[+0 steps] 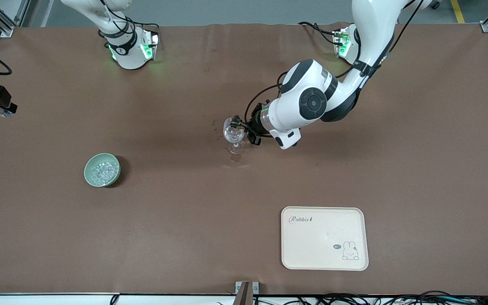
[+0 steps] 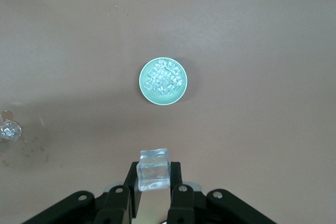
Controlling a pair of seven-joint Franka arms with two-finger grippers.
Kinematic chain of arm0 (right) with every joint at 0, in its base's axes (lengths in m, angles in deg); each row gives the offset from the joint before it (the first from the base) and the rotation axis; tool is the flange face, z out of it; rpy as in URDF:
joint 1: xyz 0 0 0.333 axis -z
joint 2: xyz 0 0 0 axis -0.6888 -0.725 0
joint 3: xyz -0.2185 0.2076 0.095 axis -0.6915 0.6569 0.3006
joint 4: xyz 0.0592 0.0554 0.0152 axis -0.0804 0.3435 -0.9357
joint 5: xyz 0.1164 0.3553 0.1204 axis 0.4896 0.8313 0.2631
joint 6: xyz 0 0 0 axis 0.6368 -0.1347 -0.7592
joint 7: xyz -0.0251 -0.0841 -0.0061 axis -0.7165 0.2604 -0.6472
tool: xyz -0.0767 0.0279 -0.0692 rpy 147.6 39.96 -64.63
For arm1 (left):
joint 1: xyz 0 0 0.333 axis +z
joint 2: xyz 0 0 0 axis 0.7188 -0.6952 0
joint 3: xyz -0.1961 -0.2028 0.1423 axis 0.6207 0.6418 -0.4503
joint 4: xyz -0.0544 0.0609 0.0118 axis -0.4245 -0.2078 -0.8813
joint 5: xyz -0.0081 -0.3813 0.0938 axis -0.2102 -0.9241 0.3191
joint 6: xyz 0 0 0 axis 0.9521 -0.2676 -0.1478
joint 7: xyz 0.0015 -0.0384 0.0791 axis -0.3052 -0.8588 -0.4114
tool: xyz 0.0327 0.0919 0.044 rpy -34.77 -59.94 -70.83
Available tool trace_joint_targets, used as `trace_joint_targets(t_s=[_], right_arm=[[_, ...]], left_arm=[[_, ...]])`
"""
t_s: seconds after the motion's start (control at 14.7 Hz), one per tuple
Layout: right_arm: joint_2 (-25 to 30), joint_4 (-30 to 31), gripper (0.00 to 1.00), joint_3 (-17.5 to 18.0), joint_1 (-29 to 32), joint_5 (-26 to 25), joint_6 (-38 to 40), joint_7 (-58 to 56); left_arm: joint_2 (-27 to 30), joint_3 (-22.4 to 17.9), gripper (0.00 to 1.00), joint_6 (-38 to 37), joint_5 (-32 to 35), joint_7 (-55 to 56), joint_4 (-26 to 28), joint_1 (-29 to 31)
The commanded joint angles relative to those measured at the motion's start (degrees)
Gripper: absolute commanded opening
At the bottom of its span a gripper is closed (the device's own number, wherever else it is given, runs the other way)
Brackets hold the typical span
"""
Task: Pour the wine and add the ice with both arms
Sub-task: 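Tilt the jigger over the wine glass with the left gripper to pour, then move the jigger with the left gripper while the right gripper brings ice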
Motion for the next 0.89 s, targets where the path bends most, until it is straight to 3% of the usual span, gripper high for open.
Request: trace_joint_targets(t_s=[0.0, 0.55, 0.82], right_arm=[[1.94, 2.1, 0.0, 0.98, 1.13, -0.08, -0.64, -0.42], [1.85, 1.92, 0.0, 1.33, -1.24, 0.53, -0.73, 2.29], [1.76, 1.31, 0.0, 1.6, -9.4, 0.62, -1.08, 15.62]], left_arm=[[0.05, 0.36, 0.0, -0.55, -3.21, -0.72, -2.09, 0.65], [-6.18, 0.27, 0.0, -1.61, -12.72, -6.95, -12.63, 11.88], [-12.86, 0.36, 0.0, -1.61, -16.67, -13.8, -18.7, 19.79]])
